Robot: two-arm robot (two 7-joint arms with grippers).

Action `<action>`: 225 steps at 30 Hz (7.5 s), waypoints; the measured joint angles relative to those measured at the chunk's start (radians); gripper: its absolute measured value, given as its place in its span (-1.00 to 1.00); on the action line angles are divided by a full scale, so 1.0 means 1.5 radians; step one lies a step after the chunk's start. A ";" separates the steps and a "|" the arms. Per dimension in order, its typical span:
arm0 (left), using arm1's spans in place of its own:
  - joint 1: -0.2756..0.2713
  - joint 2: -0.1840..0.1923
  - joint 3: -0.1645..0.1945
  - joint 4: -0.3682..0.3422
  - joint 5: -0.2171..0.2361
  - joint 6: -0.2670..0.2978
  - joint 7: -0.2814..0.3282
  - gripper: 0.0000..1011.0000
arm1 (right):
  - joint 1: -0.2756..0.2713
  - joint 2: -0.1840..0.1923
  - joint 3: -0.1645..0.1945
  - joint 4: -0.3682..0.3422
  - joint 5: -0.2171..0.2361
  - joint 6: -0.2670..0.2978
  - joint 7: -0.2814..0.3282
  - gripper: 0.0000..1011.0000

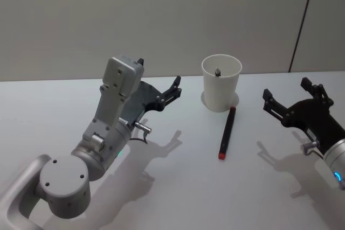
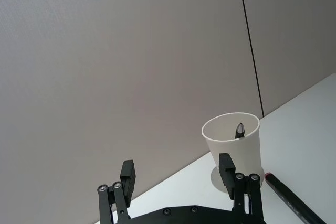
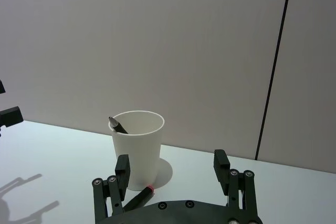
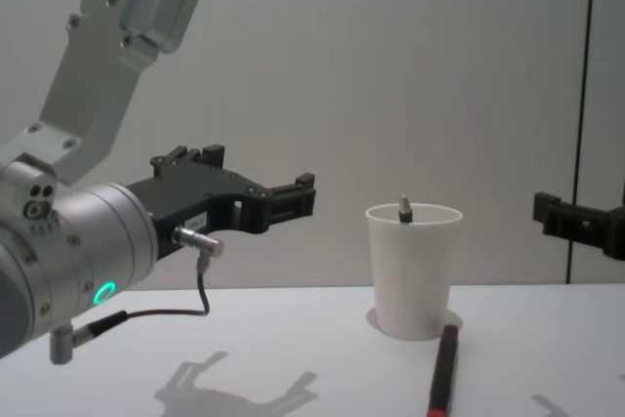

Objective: Place the pen into the pen holder.

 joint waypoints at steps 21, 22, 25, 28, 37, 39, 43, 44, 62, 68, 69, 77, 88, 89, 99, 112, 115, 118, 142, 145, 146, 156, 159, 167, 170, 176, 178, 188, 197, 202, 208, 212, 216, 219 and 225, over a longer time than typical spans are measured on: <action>0.000 0.000 0.000 0.000 0.000 0.000 0.000 0.98 | 0.019 -0.010 0.001 0.002 0.006 0.081 0.000 0.98; 0.000 0.000 0.000 0.000 0.000 0.000 0.000 0.98 | 0.022 -0.011 0.001 0.003 0.007 0.090 -0.001 0.98; 0.000 0.000 0.000 0.000 0.000 0.000 0.000 0.98 | 0.036 -0.020 0.000 0.012 0.008 0.119 -0.004 0.98; 0.000 0.000 0.000 0.000 0.000 0.000 0.000 0.98 | 0.053 -0.031 -0.002 0.024 0.008 0.154 -0.008 0.98; 0.000 0.000 0.000 0.000 0.000 0.000 0.000 0.98 | 0.108 -0.070 -0.017 0.062 -0.008 0.258 -0.019 0.98; 0.000 0.000 0.000 0.000 0.000 0.000 0.000 0.98 | 0.125 -0.083 -0.024 0.074 -0.019 0.287 -0.020 0.98; 0.000 0.000 0.000 0.000 0.000 0.000 0.000 0.98 | 0.154 -0.108 -0.040 0.100 -0.041 0.334 -0.021 0.98; 0.000 0.000 0.000 0.000 0.000 0.000 0.000 0.98 | 0.154 -0.108 -0.040 0.100 -0.041 0.334 -0.021 0.98; 0.000 0.000 0.000 0.000 0.000 0.000 0.000 0.98 | 0.221 -0.176 -0.089 0.177 -0.137 0.419 -0.035 0.98; 0.000 0.000 0.000 0.000 0.000 0.000 0.000 0.98 | 0.231 -0.189 -0.096 0.193 -0.156 0.427 -0.048 0.98; 0.000 0.000 0.000 0.000 0.000 0.000 0.000 0.98 | 0.232 -0.190 -0.097 0.195 -0.158 0.428 -0.049 0.98; 0.000 0.000 0.000 0.000 0.000 0.000 0.000 0.98 | 0.239 -0.202 -0.102 0.211 -0.173 0.438 -0.062 0.98; 0.000 0.000 0.000 0.000 0.000 0.000 0.000 0.98 | 0.241 -0.210 -0.101 0.233 -0.178 0.441 -0.071 0.98; 0.000 0.000 0.000 0.000 0.000 0.000 0.000 0.98 | 0.242 -0.211 -0.100 0.235 -0.178 0.441 -0.072 0.98; 0.000 0.000 0.000 0.000 0.000 0.000 0.000 0.98 | 0.243 -0.215 -0.098 0.246 -0.179 0.437 -0.073 0.98; 0.000 0.000 0.000 0.000 0.000 0.000 0.000 0.98 | 0.243 -0.217 -0.098 0.251 -0.179 0.436 -0.073 0.63; 0.000 0.000 0.000 0.000 0.000 0.000 0.000 0.98 | 0.243 -0.217 -0.098 0.252 -0.179 0.436 -0.073 0.59; 0.000 0.000 0.000 0.000 0.000 0.000 0.000 0.98 | 0.243 -0.217 -0.098 0.252 -0.179 0.436 -0.073 0.55; 0.000 0.000 0.000 0.000 0.000 0.000 0.000 0.98 | 0.243 -0.217 -0.097 0.255 -0.179 0.436 -0.074 0.25; 0.000 0.000 0.000 0.000 0.000 0.000 0.000 0.98 | 0.243 -0.217 -0.097 0.255 -0.179 0.436 -0.074 0.21; 0.000 0.000 0.000 0.000 0.000 0.000 0.000 0.98 | 0.243 -0.217 -0.097 0.255 -0.179 0.436 -0.074 0.20; 0.000 0.000 0.000 0.000 0.000 0.000 0.000 0.98 | 0.243 -0.217 -0.097 0.255 -0.179 0.436 -0.074 0.07; 0.000 0.000 0.000 0.000 0.000 0.000 0.000 0.98 | 0.243 -0.217 -0.097 0.256 -0.179 0.436 -0.074 0.03; 0.000 0.000 0.000 0.000 0.000 0.000 0.000 0.98 | 0.243 -0.217 -0.097 0.256 -0.179 0.436 -0.074 -0.06; 0.000 0.000 0.000 0.000 0.000 0.000 0.000 0.98 | 0.243 -0.217 -0.097 0.256 -0.179 0.436 -0.074 -0.12; 0.000 0.000 0.000 0.000 0.000 0.000 0.000 0.98 | 0.243 -0.217 -0.097 0.256 -0.179 0.436 -0.074 -0.19; 0.000 0.000 0.000 0.000 0.000 0.000 0.000 0.98 | 0.243 -0.217 -0.097 0.256 -0.179 0.436 -0.074 -0.22; 0.000 0.000 0.000 0.000 0.000 0.000 0.000 0.98 | 0.243 -0.217 -0.097 0.256 -0.179 0.437 -0.074 -0.35; 0.000 0.000 0.000 0.000 0.000 0.000 0.000 0.98 | 0.243 -0.217 -0.097 0.256 -0.179 0.437 -0.074 -0.46; 0.000 0.000 0.000 0.000 0.000 0.000 0.000 0.98 | 0.243 -0.217 -0.097 0.256 -0.179 0.437 -0.074 -0.53; 0.000 0.000 0.000 0.000 0.000 0.000 0.000 0.98 | 0.243 -0.217 -0.097 0.256 -0.179 0.437 -0.074 -0.60; 0.000 0.000 0.000 0.000 0.000 0.000 0.000 0.98 | 0.243 -0.217 -0.097 0.256 -0.179 0.437 -0.074 -0.61; 0.000 0.000 0.000 0.000 0.000 0.000 0.000 0.98 | 0.243 -0.217 -0.097 0.256 -0.179 0.437 -0.074 -0.61; 0.000 0.000 0.000 0.000 0.000 0.000 0.000 0.98 | 0.243 -0.217 -0.097 0.256 -0.179 0.437 -0.074 -0.61; 0.000 0.000 0.000 0.000 0.000 0.000 0.000 0.98 | 0.243 -0.217 -0.097 0.256 -0.179 0.437 -0.074 -0.61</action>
